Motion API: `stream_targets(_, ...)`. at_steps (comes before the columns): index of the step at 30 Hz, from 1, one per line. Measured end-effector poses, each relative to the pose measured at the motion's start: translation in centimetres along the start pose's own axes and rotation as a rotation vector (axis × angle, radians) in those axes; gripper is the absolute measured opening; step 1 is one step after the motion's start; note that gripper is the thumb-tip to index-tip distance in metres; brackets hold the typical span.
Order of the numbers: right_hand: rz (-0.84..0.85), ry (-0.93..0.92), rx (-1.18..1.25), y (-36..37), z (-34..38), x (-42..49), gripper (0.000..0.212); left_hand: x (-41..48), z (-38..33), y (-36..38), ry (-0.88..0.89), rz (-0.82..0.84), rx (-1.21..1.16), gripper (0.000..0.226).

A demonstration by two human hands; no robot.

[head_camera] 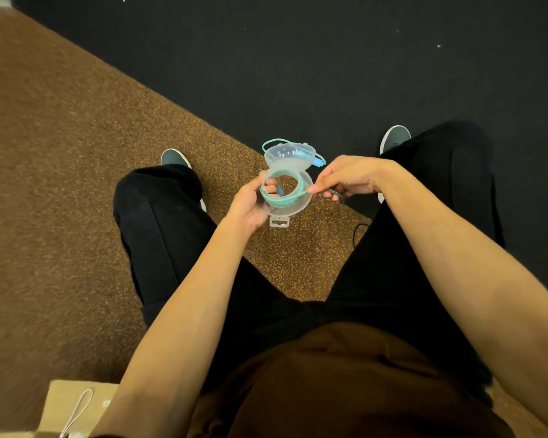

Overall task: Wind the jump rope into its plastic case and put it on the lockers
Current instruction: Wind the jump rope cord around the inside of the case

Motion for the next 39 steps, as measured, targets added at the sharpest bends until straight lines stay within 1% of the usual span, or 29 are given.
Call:
stream_targets(2, -0.014, 0.045, -0.068, 0.0, -0.3, 0.1, 0.020, -0.1, 0.2, 0.0, 0.005, 0.015, 0.091, 0.016)
stream_targets(4, -0.022, 0.085, -0.149, 0.0, -0.8, 0.4, 0.025, -0.3, 0.6, 0.0, 0.016, 0.034, 0.242, 0.018)
stream_targets(6, 0.007, 0.107, -0.222, 0.4, -1.4, 1.0, 0.031, -0.3, 1.0, 0.0, 0.021, 0.055, 0.387, 0.020)
stream_targets(10, 0.146, 0.189, -0.268, 2.0, -3.0, 1.9, 0.036, -0.5, 1.7, 0.2, 0.014, 0.086, 0.583, 0.021)
stream_targets(13, 0.270, 0.253, -0.286, 2.7, -3.2, 1.9, 0.028, -0.5, 2.0, 0.2, 0.016, 0.118, 0.694, 0.022)
stream_targets(15, 0.382, 0.250, -0.230, 3.2, -3.1, 1.5, 0.024, -0.5, 2.2, 0.3, 0.004, 0.154, 0.739, 0.023)
stream_targets(17, 0.431, 0.243, -0.202, 3.5, -3.1, 1.3, 0.021, -0.6, 2.5, 0.3, 0.014, 0.174, 0.779, 0.022)
stream_targets(19, 0.401, 0.263, -0.207, 3.4, -3.1, 1.3, 0.022, -0.5, 2.4, 0.4, 0.051, 0.192, 0.787, 0.020)
stream_targets(22, 0.199, 0.321, -0.223, 2.6, -2.7, 1.2, 0.031, -0.2, 1.9, 0.3, 0.107, 0.189, 0.779, 0.020)
stream_targets(24, 0.126, 0.312, -0.202, 2.3, -2.4, 1.3, 0.033, 0.0, 1.8, 0.2, 0.120, 0.178, 0.772, 0.020)
stream_targets(29, 0.037, 0.295, 0.096, 2.1, -1.8, 1.6, 0.032, 0.3, 1.2, 0.1, 0.179, 0.179, 0.766, 0.020)
stream_targets(32, -0.087, 0.243, 0.226, 2.1, -1.1, 1.4, 0.029, 0.3, 1.1, 0.1, 0.202, 0.182, 0.765, 0.020)
stream_targets(34, -0.115, 0.219, 0.241, 2.3, -1.0, 1.5, 0.027, 0.4, 1.3, -0.2, 0.230, 0.194, 0.824, 0.020)
stream_targets(39, -0.166, 0.177, 0.181, 2.4, -1.0, 1.7, 0.030, 0.6, 1.1, -0.6, 0.318, 0.133, 0.999, 0.017)
Point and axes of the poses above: each hand's wrist, its own x-axis towards the middle knuckle, its own y-axis out of the palm, z = x × y, the point moved 4 cm from there along x, towards the middle knuckle, and after that the axes turned 9 degrees about -x, right-handed, at the moved point
